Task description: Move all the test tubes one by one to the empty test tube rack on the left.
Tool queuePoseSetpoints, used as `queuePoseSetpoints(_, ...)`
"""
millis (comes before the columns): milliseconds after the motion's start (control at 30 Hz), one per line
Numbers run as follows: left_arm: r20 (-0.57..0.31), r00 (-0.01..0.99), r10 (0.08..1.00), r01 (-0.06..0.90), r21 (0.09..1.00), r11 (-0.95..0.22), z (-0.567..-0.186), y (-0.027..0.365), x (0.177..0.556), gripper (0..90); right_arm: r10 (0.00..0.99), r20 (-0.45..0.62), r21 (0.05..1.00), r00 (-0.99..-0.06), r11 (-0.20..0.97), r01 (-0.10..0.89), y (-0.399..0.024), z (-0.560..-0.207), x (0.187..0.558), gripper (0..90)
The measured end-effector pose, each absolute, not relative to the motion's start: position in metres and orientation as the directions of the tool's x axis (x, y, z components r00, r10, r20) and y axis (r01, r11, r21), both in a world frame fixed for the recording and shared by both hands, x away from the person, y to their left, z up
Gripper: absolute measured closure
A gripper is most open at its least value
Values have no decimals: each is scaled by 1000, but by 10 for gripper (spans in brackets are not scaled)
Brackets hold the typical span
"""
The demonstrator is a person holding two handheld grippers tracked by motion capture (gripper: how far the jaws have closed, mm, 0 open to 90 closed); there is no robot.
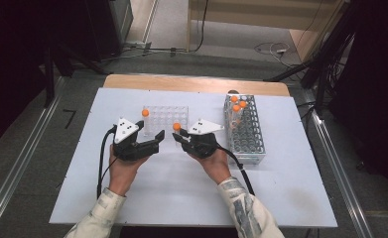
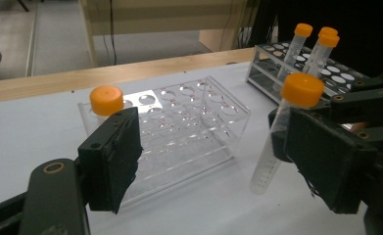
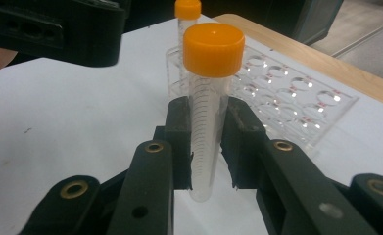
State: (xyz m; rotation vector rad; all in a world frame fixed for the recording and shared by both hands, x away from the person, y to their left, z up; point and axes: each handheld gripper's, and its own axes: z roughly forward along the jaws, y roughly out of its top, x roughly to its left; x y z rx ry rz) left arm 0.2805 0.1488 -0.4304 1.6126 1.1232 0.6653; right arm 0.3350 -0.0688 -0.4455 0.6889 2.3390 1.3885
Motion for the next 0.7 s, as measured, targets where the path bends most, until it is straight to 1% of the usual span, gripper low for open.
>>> queuePoseSetpoints(167,-107,435,894,339,939,-53,-431,144,280,261,550,-33,878,-834,414,238,-59,-450,334,721)
queuePoseSetpoints(333,-134,474,870,337,941,-39,-430,141,281,363,536,-30,879,-844,416,233,-51,-452,332,721)
queuePoseSetpoints(500,-126,500,857,330,942,-54,-430,136,282,459,528,-21,878,-849,416,237,-46,-452,329,721)
queuePoseSetpoints(667,-123,507,853,327,943,-59,-430,135,282,524,518,-22,878,-855,420,232,-44,-452,327,720)
queuePoseSetpoints(700,-124,507,853,324,944,-56,-430,136,282,524,518,-22,878,-855,420,232,-44,-452,327,720)
